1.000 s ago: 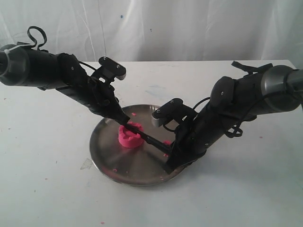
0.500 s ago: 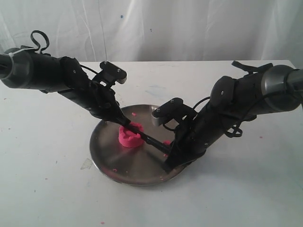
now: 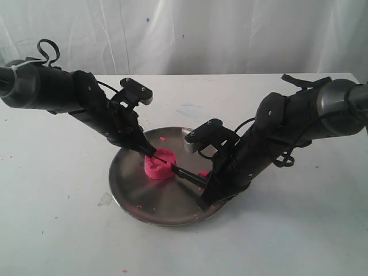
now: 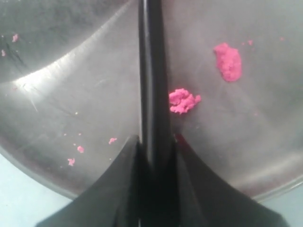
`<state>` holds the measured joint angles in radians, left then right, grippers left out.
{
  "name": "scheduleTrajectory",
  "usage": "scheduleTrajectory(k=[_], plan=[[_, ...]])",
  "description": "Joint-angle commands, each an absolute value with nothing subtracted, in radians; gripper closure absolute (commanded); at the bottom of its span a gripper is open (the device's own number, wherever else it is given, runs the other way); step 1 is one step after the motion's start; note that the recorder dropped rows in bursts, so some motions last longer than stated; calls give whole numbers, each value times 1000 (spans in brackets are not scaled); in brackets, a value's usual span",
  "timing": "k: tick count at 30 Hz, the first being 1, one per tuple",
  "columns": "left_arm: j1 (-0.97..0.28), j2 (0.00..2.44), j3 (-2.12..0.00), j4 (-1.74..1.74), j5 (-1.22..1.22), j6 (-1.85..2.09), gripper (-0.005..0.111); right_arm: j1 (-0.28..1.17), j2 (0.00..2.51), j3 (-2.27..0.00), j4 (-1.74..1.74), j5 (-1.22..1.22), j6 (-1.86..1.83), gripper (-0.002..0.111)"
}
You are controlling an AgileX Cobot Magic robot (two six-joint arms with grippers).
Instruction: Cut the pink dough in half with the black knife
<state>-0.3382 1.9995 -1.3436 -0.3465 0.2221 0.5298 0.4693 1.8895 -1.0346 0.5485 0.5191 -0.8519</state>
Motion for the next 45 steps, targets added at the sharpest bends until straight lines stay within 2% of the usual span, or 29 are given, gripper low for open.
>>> scheduleTrajectory(k=[1,10,20,26,31,35,38,45], plan=[[-340,1917,-1340,-350,258,522,107,470,1888,-1034,548,512,-851,108],[-340,1796,-1340,-348,444,403,107,470,1888,-1036,548,516,-851,108],[-340,1617,-1340,-201,822,302,107,470,1888,-1036,548,509,-851,108],[-340,1606,-1338,-207,981,302,107,470,1888,-1036,548,485,-851,108],[-340,1606,-1338,-209,962,284,107,470,1888,-1036,548,510,-849,108],[-340,1626,-1338,-245,854,286,107,470,1888,-1036,548,537,-849,108],[-340,1704,-1338,-257,762,288,107,470,1888,-1036,548,531,-849,108],[-340,1874,-1338,-370,751,291,107,470,1888,-1036,548,510,-849,108]])
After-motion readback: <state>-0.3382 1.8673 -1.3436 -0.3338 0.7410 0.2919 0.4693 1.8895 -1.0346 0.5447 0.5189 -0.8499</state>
